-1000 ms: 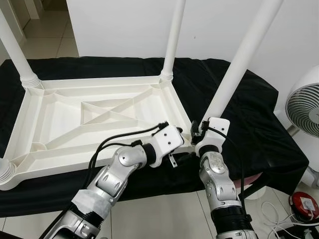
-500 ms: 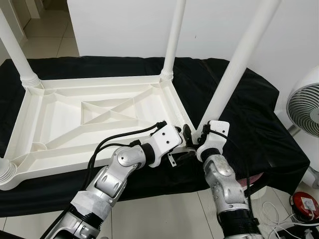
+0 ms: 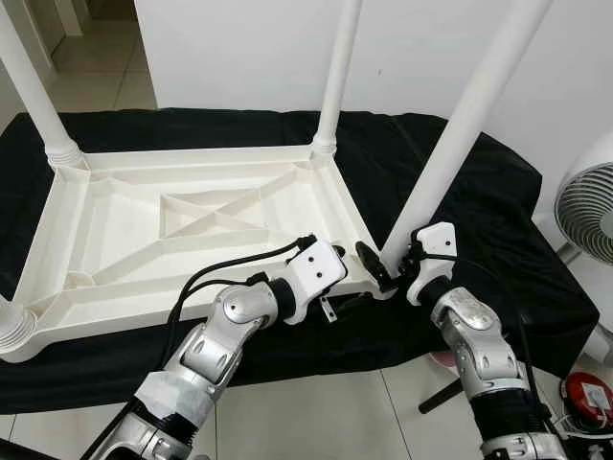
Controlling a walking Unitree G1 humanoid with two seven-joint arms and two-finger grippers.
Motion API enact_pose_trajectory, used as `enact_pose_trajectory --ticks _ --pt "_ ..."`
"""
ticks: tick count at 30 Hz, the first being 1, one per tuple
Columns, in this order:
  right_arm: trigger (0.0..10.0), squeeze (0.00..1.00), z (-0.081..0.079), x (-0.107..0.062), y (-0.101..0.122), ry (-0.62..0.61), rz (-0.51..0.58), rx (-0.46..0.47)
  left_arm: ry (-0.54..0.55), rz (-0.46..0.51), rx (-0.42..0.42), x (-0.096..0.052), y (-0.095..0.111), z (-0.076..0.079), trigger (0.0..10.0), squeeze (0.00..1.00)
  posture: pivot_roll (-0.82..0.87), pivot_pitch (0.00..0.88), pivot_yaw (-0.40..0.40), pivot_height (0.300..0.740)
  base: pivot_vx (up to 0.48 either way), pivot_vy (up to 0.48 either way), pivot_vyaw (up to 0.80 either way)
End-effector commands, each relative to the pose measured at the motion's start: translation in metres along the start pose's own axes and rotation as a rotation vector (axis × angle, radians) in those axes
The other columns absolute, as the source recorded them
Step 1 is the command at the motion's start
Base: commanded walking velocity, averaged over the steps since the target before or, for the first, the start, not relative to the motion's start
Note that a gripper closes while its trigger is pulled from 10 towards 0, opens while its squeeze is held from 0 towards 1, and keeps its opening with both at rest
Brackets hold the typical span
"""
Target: Building children table
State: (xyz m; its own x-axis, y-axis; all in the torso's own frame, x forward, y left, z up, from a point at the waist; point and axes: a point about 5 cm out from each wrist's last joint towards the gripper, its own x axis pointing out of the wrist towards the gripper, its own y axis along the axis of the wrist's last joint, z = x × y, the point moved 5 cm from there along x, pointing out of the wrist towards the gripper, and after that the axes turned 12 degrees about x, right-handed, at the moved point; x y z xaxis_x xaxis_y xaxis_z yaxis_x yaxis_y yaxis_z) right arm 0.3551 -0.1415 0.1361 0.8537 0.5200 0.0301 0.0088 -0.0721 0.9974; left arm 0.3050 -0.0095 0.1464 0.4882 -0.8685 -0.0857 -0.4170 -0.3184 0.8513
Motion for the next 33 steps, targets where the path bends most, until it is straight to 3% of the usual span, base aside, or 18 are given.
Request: enact_pose_trajectory --ticks 1,4,5,8,9,10,13,22,23,25,26,28,32,33 --pt "10.0 0.00 0.002 -0.001 -0.001 0.018 -0.011 -0.018 0.029 -0.010 -0.002 0.000 0.000 -0.001 10.0 0.00 -0.05 0.000 -0.055 0.740 0.000 0.000 0.00" --pt "10.0 0.00 0.006 -0.001 -0.004 0.043 -0.037 -0.041 0.027 -0.009 0.001 0.000 0.001 -0.001 10.0 0.00 -0.05 0.000 -0.052 0.740 0.000 0.000 0.00" --pt "5.7 0.00 0.009 -0.002 -0.007 0.063 -0.060 -0.061 0.023 -0.007 0.003 0.000 0.002 -0.001 10.0 0.00 -0.05 0.000 -0.051 0.740 0.000 0.000 0.00" --pt "5.7 0.00 0.010 -0.002 -0.010 0.082 -0.075 -0.073 0.020 -0.006 0.004 0.000 0.002 0.000 10.0 0.00 -0.05 0.000 -0.049 0.740 0.000 0.000 0.00" --pt "3.8 0.00 0.012 -0.003 -0.012 0.098 -0.094 -0.084 0.011 -0.003 0.004 0.000 0.003 0.001 10.0 0.00 -0.05 0.000 -0.049 0.740 0.000 0.000 0.00" --pt "0.0 0.00 0.014 -0.003 -0.015 0.110 -0.106 -0.087 -0.005 -0.001 0.002 0.000 0.003 0.004 10.0 0.00 -0.05 0.000 -0.048 0.740 0.000 0.000 0.00" --pt "0.0 0.00 0.015 -0.004 -0.021 0.138 -0.129 -0.097 -0.042 -0.004 0.002 -0.001 0.002 0.011 10.0 0.00 -0.05 0.000 -0.050 0.740 0.000 0.000 0.00" --pt "0.0 0.00 0.009 -0.006 -0.029 0.176 -0.137 -0.072 -0.047 -0.009 -0.001 0.000 0.002 0.014 10.0 0.00 -0.05 0.000 -0.056 0.740 0.000 0.000 0.00" --pt "7.3 0.00 0.010 -0.006 -0.031 0.162 -0.143 -0.072 -0.048 -0.009 -0.001 0.000 0.002 0.015 10.0 0.00 -0.05 0.000 -0.056 0.740 0.000 0.000 0.00" --pt "7.3 0.00 0.010 -0.006 -0.032 0.152 -0.147 -0.072 -0.048 -0.009 -0.001 0.000 0.002 0.015 10.0 0.00 -0.05 0.000 -0.056 0.740 0.000 0.000 0.00" --pt "10.0 0.00 0.011 -0.005 -0.032 0.135 -0.141 -0.051 -0.049 -0.009 -0.002 0.000 0.002 0.015 10.0 0.00 -0.05 0.000 -0.058 0.740 0.000 0.000 0.00" --pt "10.0 0.00 0.012 0.000 -0.031 0.044 -0.103 0.010 -0.052 -0.008 -0.004 0.001 0.002 0.016 10.0 0.00 -0.05 0.000 -0.063 0.740 0.000 0.000 0.00" --pt "10.0 0.00 0.013 0.003 -0.029 0.000 -0.082 0.043 -0.052 -0.008 -0.005 0.001 0.002 0.016 10.0 0.00 -0.05 0.000 -0.063 0.740 0.000 0.000 0.00" --pt "10.0 0.00 0.010 0.006 -0.027 -0.059 -0.067 0.055 -0.046 -0.007 0.005 0.002 0.003 0.016 10.0 0.00 -0.05 0.000 -0.064 0.740 0.000 0.000 0.00"
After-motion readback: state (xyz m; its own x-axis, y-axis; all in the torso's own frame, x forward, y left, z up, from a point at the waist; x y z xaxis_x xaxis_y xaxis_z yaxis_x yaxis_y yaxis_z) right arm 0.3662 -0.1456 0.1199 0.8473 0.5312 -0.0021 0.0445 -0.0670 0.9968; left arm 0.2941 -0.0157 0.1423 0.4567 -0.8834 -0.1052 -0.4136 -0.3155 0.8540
